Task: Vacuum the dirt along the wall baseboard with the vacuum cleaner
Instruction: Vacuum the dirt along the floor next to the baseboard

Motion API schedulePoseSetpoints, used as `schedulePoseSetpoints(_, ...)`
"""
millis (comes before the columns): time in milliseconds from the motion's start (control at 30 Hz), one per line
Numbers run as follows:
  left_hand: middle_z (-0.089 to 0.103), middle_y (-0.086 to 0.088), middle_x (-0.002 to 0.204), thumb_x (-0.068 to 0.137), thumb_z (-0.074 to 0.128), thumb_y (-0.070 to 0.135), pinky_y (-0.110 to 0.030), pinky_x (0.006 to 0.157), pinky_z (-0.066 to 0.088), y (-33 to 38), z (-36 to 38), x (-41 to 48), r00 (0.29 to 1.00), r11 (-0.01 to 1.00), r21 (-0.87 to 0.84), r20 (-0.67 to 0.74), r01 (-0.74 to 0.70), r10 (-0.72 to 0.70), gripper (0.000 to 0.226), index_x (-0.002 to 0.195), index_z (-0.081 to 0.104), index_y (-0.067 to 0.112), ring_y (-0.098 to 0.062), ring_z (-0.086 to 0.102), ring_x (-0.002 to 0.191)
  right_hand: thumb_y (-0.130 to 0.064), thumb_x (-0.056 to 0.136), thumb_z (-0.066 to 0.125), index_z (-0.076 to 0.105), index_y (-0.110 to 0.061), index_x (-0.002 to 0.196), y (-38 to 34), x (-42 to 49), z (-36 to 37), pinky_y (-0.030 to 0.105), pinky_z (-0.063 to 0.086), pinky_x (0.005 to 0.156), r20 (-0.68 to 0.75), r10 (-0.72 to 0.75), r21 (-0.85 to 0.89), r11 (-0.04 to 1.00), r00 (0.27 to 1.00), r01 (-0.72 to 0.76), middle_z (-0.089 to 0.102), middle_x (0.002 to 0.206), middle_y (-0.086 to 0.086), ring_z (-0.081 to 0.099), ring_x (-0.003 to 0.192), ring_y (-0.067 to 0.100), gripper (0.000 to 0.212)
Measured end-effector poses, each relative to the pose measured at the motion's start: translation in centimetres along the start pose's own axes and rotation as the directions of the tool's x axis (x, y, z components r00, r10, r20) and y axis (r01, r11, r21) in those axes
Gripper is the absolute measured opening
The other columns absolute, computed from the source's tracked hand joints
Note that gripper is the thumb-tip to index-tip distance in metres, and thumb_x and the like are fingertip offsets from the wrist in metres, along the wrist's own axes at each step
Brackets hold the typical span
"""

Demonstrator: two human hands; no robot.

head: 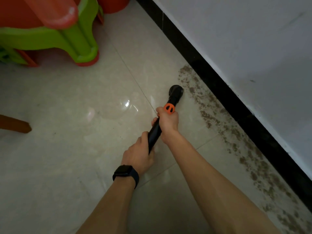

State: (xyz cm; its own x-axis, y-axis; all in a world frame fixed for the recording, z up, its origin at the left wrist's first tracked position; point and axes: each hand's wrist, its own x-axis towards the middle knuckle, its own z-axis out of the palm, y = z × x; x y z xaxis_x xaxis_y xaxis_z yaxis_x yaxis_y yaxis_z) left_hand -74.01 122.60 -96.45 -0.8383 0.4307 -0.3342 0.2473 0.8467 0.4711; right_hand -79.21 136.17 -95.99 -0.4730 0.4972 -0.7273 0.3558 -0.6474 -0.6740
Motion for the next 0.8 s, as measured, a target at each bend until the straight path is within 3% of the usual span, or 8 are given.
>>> schedulePoseSetpoints(167,0.057,0.0,0.12,0.098,0.047,0.038,-0.035,0.061,0.049,-1.0,1.8,-1.2,0.996,0.991,0.123,0.085,-0.045,0.035,0.054,0.142,0.016,0.029,-0.021,0.061,0.081,-0.023,0.096,0.068,0.037,-0.022,0.132,2.9,-1.4,-2.3,0.027,0.055,0.053,-0.034,-0.136,-0.104,0.986,0.99,0.132,0.065,0.076,0.006,0.064,0.05,0.013,0.047)
schedulePoseSetpoints(300,0.057,0.0,0.124,0.097,0.046,0.038,-0.034,0.06,0.046,-1.5,1.8,-0.7,0.997,0.991,0.124,0.075,-0.039,0.03,0.058,0.145,0.013,0.029,-0.022,0.063,0.085,-0.027,0.1,0.065,0.03,-0.033,0.136,3.6,-1.7,-2.1,0.028,0.056,0.054,0.008,-0.175,-0.125,0.977,0.985,0.174,0.067,0.073,0.007,0.066,0.052,0.015,0.051)
schedulePoseSetpoints(467,0.058,-0.001,0.122,0.098,0.047,0.036,-0.035,0.062,0.047,-0.6,1.3,0.6,0.999,0.996,0.093,0.041,0.001,-0.004,0.058,0.146,0.017,0.027,-0.023,0.064,0.085,-0.025,0.098,0.065,0.033,-0.027,0.132,2.3,-0.1,-0.8,0.029,0.055,0.052,-0.011,-0.181,-0.151,0.972,0.983,0.178,0.065,0.069,0.004,0.062,0.048,0.014,0.047)
schedulePoseSetpoints(600,0.059,-0.002,0.121,0.098,0.049,0.033,-0.035,0.061,0.049,0.9,1.2,2.3,1.0,0.999,0.037,0.014,0.001,-0.001,0.055,0.145,0.019,0.027,-0.023,0.063,0.083,-0.022,0.093,0.069,0.039,-0.021,0.13,0.7,1.8,-0.2,0.031,0.056,0.054,-0.015,-0.17,-0.178,0.97,0.985,0.165,0.061,0.05,-0.008,0.061,0.045,0.013,0.047)
schedulePoseSetpoints(800,0.058,-0.004,0.116,0.097,0.05,0.033,-0.034,0.057,0.044,1.8,1.1,4.7,1.0,1.0,0.016,-0.015,0.02,-0.02,0.053,0.14,0.02,0.027,-0.023,0.061,0.079,-0.009,0.087,0.07,0.045,-0.01,0.128,-1.5,3.7,0.6,0.035,0.057,0.057,0.049,-0.158,-0.25,0.954,0.986,0.165,0.059,0.047,-0.005,0.061,0.045,0.017,0.048)
